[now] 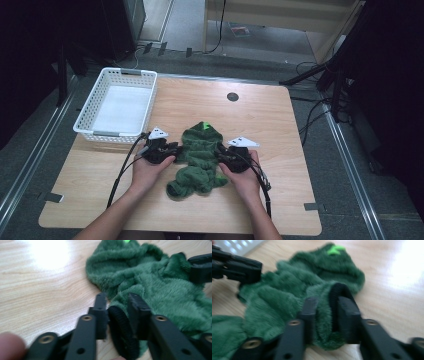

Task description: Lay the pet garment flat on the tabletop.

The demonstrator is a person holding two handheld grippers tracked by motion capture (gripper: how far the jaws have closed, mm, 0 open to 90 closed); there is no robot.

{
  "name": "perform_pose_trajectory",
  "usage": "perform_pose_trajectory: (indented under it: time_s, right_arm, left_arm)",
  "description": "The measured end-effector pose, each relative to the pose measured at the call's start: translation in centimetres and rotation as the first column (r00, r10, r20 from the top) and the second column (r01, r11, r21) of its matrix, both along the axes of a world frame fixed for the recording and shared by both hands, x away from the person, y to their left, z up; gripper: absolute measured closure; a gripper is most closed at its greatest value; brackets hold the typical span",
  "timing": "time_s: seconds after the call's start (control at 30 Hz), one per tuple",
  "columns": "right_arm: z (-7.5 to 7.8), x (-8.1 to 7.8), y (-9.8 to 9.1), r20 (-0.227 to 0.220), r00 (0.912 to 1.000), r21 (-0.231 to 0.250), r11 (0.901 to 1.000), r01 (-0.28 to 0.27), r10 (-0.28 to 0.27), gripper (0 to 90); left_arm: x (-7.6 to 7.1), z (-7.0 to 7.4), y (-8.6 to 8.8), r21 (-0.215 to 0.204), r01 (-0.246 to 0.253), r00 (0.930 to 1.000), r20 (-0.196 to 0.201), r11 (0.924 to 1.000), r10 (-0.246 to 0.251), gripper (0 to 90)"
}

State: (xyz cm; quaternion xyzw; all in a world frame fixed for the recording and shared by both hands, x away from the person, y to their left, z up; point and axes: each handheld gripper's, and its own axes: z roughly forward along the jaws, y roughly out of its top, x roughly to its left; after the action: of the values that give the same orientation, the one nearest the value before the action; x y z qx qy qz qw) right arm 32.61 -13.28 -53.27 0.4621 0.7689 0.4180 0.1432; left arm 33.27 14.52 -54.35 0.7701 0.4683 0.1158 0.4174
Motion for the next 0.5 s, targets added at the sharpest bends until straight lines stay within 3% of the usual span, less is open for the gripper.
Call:
perform_pose_trajectory:
  time_s: [0.13,0.2,0.27,0.37,0.5]
  right_arm:
    - [-0.7,0.2,-0.7,-0.03,0.9987,0.002,0.9992,0.041,-0.041,80.7]
    - [-1.0,0.0,-0.7,-0.031,0.9988,0.001,0.9993,0.039,-0.039,76.2]
    - [-0.7,-0.2,-0.7,-0.015,0.9993,0.012,0.9993,0.035,-0.035,65.1]
    - [0.4,-0.9,-0.8,0.028,0.9991,0.046,0.9985,0.032,-0.033,56.2]
    - [1.9,-3.0,-0.1,0.063,0.9979,0.054,0.9984,-0.016,0.013,55.8]
  left_arm:
    - [0.1,-0.3,0.0,-0.006,-0.008,0.9998,-0.017,0.9999,0.008,75.2]
    - [0.1,-0.1,0.1,-0.017,-0.012,0.9999,-0.005,0.9998,0.012,68.6]
    - [-0.2,0.2,0.4,-0.059,-0.007,0.9999,0.015,0.9982,0.008,57.8]
    - [-1.7,0.6,1.1,-0.103,0.0,0.997,0.077,0.9947,0.008,50.6]
    - [-4.4,0.7,2.5,-0.135,0.0,0.995,0.099,0.9909,0.013,48.3]
